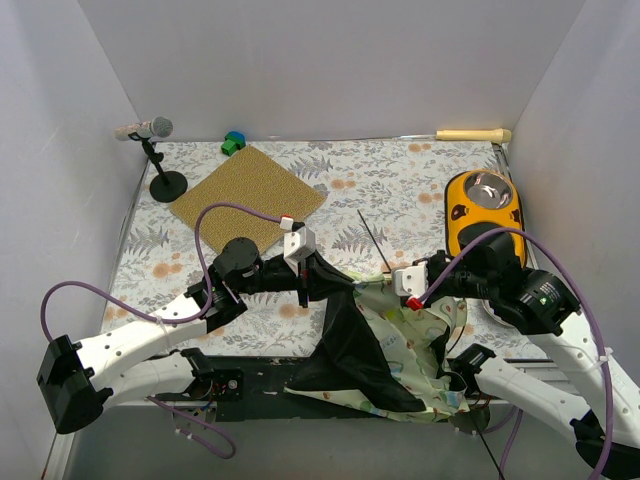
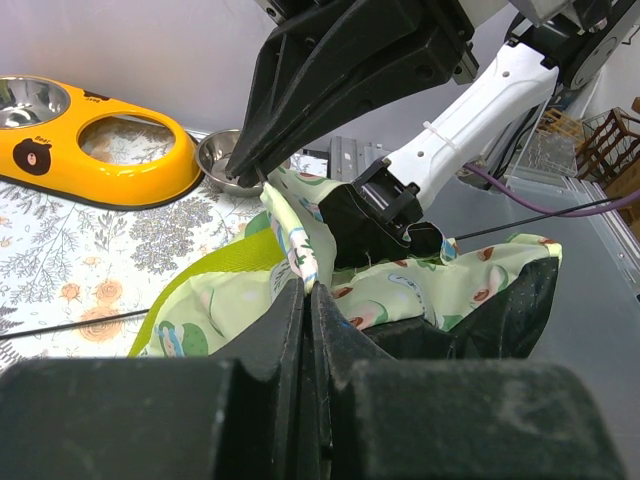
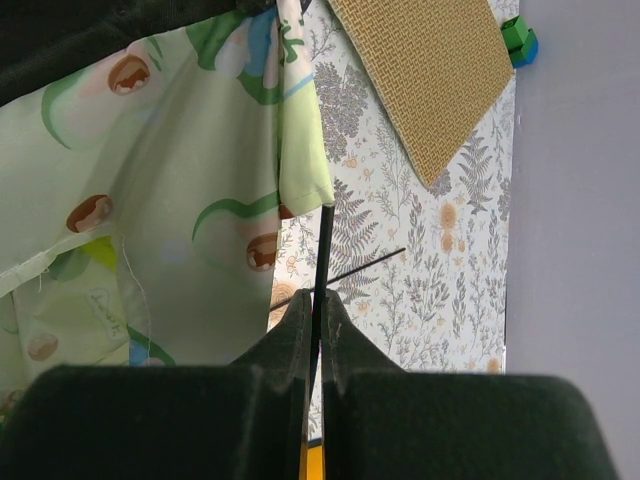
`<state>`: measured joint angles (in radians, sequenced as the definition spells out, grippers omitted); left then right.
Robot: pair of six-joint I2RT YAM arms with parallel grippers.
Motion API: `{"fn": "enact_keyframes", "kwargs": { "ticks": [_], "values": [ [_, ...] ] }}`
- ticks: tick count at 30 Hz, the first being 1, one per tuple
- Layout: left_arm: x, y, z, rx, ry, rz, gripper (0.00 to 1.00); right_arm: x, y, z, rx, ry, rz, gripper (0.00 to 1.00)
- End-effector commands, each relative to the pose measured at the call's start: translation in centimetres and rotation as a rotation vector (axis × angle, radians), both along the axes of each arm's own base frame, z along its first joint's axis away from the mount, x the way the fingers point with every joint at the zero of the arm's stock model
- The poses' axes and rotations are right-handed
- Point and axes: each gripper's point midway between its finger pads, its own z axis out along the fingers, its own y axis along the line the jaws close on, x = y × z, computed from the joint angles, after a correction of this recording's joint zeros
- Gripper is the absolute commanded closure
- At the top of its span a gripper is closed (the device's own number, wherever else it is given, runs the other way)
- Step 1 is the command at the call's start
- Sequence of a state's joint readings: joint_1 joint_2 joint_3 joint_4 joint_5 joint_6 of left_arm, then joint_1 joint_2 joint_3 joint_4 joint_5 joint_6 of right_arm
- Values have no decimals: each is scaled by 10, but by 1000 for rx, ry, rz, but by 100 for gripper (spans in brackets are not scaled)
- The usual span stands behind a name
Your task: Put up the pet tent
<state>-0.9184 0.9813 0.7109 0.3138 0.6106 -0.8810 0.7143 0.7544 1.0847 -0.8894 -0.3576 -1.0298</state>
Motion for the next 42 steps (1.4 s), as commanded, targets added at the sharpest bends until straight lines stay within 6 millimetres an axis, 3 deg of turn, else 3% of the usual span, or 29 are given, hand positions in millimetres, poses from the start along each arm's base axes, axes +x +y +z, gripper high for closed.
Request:
{"fn": "enact_keyframes", "kwargs": {
  "ticks": [1, 15, 42],
  "values": [
    [-14, 20, 57, -155, -140, -13, 100, -46, -79, -93, -445, 277, -66, 99],
    [-12, 20, 63, -166, -138, 1, 100, -48, -73, -90, -435, 277, -23, 99],
    [-9, 2, 46, -127, -106, -64, 100, -50, -51, -62, -362, 199, 116, 99]
  ]
}}
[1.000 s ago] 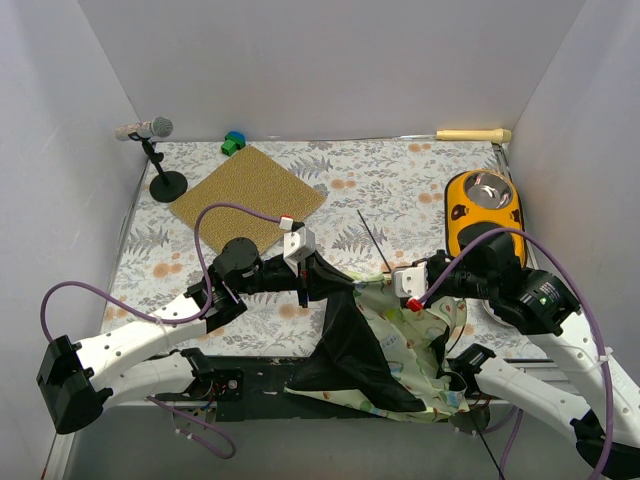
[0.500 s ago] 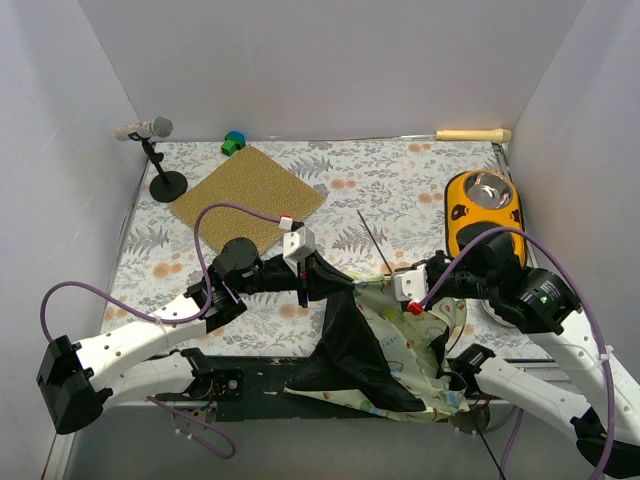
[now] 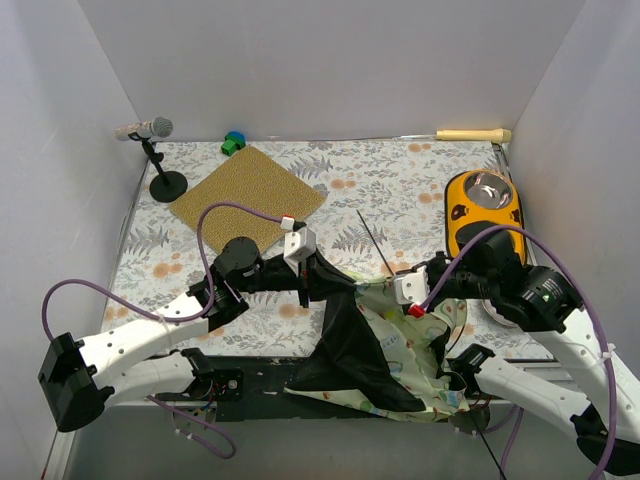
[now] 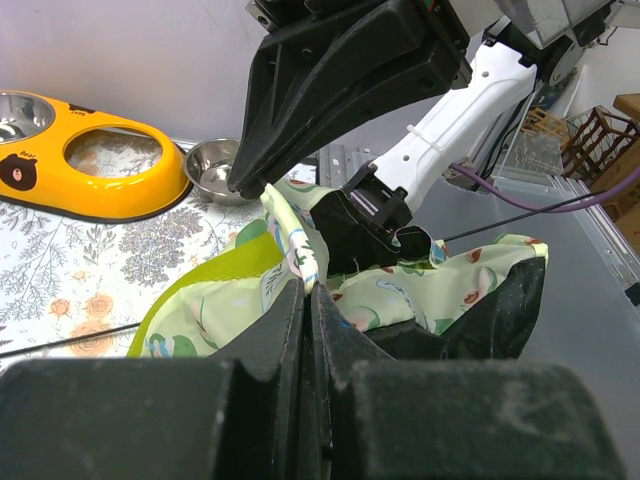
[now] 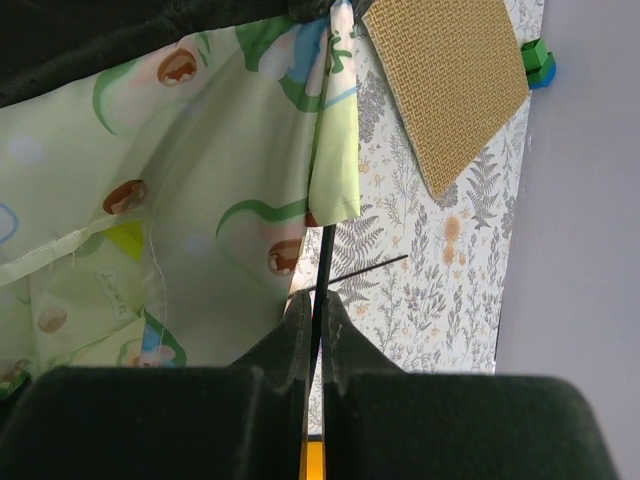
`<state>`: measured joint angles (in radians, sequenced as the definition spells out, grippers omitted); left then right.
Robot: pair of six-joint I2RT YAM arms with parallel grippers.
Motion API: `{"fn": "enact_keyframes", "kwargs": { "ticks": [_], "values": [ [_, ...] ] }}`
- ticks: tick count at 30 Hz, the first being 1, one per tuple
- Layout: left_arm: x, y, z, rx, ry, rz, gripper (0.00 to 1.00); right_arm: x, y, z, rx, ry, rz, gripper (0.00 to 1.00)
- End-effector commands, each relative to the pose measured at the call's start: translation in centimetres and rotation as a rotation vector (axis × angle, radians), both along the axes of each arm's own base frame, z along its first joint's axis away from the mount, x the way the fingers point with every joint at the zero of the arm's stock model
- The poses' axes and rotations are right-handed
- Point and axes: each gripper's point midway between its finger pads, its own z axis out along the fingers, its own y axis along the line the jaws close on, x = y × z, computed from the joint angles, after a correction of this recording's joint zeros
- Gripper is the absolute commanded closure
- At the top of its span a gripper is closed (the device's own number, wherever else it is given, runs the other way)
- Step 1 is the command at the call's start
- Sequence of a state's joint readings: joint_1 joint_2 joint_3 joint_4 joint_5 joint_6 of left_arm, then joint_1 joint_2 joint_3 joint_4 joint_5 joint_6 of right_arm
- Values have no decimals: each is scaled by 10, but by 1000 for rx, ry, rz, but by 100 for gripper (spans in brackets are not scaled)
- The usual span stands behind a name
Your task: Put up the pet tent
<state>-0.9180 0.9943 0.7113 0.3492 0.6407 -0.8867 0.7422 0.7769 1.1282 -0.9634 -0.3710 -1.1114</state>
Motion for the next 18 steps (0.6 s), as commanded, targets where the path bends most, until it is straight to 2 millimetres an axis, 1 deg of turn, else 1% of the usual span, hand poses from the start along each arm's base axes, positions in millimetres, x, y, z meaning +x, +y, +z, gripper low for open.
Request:
{"fn": "enact_keyframes", "kwargs": {
  "ticks": [1, 6, 14, 18],
  "values": [
    [-7, 4, 42, -110, -94, -42, 100, -40, -51, -63, -322, 211, 22, 99],
    [-8, -1, 35, -93, -83, -62, 100, -36, -43, -52, -299, 214, 31, 99],
    [-3, -6, 28, -70, -61, -53, 100, -37, -35, -39, -270, 188, 69, 99],
    [-2, -9, 26, -61, -54, -58, 100, -36, -27, -28, -245, 193, 81, 99]
  ]
}}
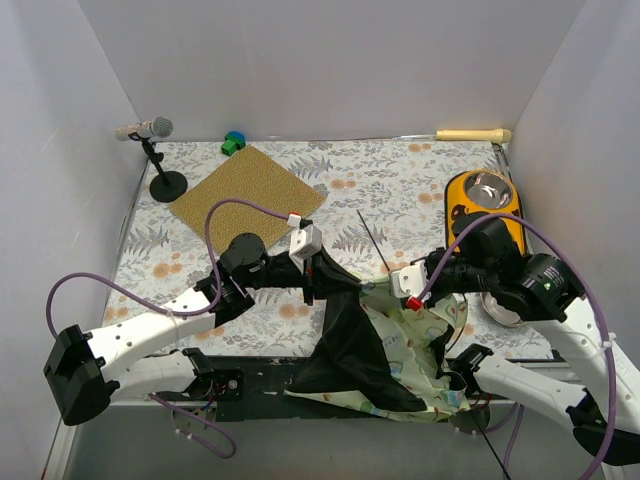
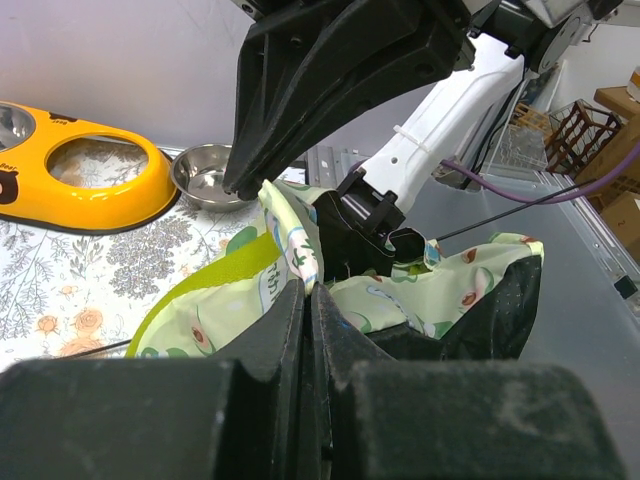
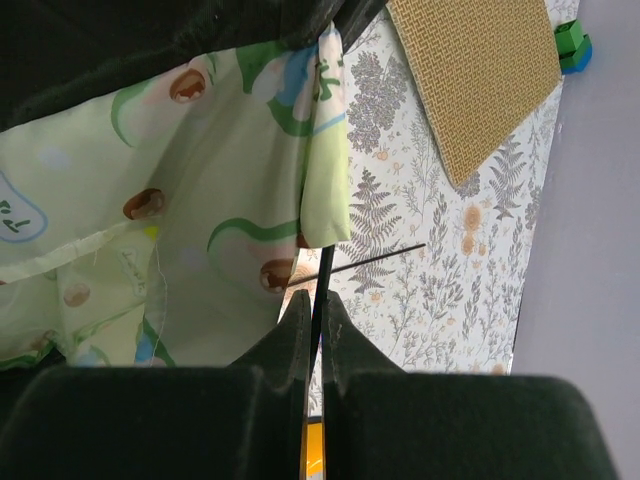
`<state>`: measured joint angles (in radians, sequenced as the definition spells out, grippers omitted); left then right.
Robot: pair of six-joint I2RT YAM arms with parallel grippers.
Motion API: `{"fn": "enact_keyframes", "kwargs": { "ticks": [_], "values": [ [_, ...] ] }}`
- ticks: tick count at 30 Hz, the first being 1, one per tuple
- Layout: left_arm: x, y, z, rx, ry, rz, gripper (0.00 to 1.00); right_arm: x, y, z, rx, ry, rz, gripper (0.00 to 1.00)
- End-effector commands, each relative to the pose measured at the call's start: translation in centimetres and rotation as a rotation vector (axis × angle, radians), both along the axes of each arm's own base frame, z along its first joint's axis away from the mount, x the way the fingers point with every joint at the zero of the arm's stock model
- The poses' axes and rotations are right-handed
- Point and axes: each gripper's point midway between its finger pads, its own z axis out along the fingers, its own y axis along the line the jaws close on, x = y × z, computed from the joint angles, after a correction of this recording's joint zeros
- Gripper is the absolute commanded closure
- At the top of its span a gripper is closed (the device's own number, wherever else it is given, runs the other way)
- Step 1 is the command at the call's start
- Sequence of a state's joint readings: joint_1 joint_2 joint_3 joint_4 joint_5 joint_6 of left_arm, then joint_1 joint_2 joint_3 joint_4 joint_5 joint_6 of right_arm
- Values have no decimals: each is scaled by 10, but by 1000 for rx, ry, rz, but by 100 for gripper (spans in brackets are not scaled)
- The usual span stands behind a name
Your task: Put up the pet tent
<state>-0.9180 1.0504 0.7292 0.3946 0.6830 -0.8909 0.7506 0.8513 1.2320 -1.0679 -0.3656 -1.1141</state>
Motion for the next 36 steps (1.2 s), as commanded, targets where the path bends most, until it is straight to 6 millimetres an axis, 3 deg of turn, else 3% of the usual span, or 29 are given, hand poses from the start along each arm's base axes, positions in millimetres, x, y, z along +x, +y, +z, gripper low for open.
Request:
{"fn": "enact_keyframes", "kwargs": {
  "ticks": [1, 11, 23, 31, 34, 36],
  "values": [
    [-2, -1, 25, -56, -44, -17, 100, -33, -25, -33, -187, 139, 80, 99],
    [0, -7, 24, -49, -32, -21, 100, -33, -16, -28, -181, 128, 118, 99],
    [-3, -11, 14, -27, -30, -30, 100, -30, -5, -8, -108, 108, 96, 99],
    [-6, -9, 29, -51, -46, -43, 99, -34, -5, -10, -115, 130, 102, 99],
    [-10, -2, 46, -80, -59, -35, 67, -34, -5, -12, -121, 126, 103, 99],
    [-10, 4, 60, -104, -64, -5, 59, -34, -5, -12, -122, 127, 104, 99]
  ]
}}
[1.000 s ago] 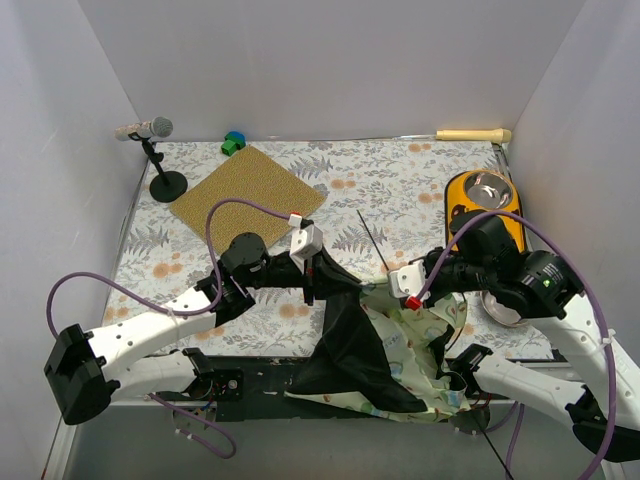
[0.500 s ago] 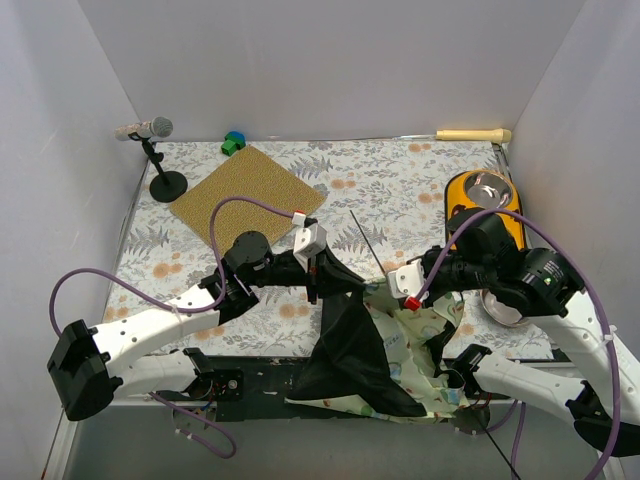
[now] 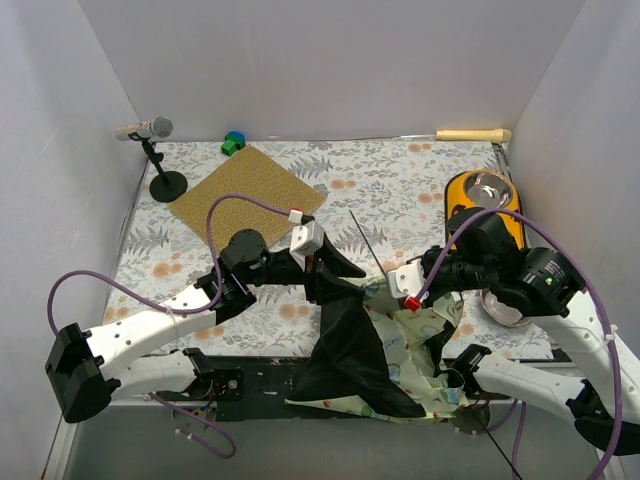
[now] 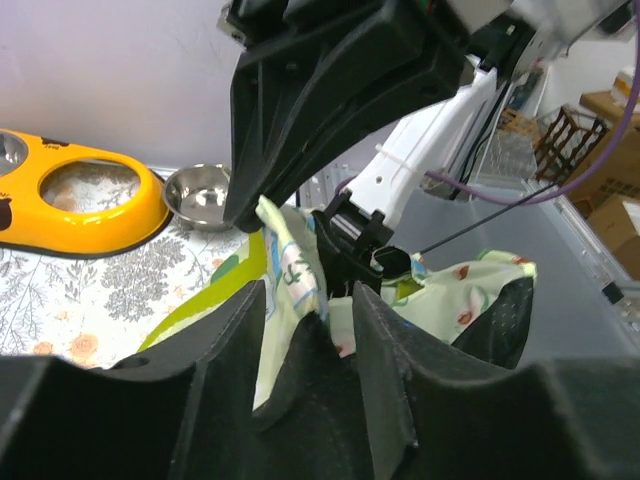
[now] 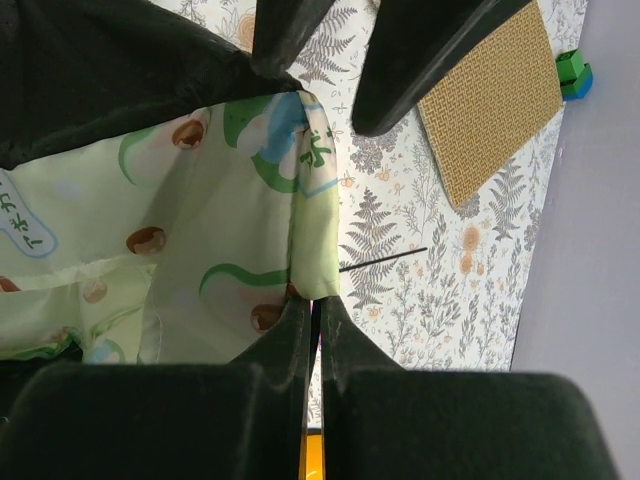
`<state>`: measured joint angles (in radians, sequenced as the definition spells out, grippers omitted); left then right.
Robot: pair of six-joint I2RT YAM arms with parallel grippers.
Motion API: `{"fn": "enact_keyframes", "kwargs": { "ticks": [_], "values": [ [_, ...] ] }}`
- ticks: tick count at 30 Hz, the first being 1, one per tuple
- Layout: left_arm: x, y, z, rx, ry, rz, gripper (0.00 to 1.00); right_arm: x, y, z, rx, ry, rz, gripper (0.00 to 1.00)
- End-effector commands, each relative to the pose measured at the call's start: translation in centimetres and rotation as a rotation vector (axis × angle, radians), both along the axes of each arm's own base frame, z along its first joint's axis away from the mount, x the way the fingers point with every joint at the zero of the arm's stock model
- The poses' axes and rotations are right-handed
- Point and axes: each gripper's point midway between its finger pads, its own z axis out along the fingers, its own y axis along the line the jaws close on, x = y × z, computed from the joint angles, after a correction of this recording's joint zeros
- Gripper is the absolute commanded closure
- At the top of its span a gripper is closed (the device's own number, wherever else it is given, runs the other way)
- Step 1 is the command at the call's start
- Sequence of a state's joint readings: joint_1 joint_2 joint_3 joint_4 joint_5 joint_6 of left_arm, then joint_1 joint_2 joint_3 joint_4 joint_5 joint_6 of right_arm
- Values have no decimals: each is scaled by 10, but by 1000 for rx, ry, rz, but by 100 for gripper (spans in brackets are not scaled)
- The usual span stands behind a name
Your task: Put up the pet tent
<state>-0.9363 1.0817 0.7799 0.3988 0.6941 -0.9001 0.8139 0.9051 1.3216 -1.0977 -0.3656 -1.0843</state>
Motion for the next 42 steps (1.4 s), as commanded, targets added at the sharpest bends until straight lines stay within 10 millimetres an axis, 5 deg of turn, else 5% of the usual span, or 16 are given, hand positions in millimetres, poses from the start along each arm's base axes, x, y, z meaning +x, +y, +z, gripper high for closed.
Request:
{"fn": "enact_keyframes", "kwargs": {
  "ticks": [1, 6, 11, 21, 35, 42],
  "values": [
    [-4, 15, 51, -94, -54, 44, 59, -25, -17, -28, -130, 105, 55, 99],
    [-2, 7, 51, -50, -30, 25, 50, -21, -12, -24, -119, 102, 49, 99],
    [8, -9, 41, -4, 19, 19, 56, -17, -9, -18, -108, 94, 39, 99],
    [2, 5, 28, 14, 12, 41, 56, -25, -8, -20, -101, 120, 50, 99],
    [6, -5, 22, 29, 41, 46, 78, -29, 0, -25, -100, 139, 62, 99],
    [2, -14, 27, 19, 31, 9, 81, -30, 5, -31, -116, 147, 63, 99]
  ]
}}
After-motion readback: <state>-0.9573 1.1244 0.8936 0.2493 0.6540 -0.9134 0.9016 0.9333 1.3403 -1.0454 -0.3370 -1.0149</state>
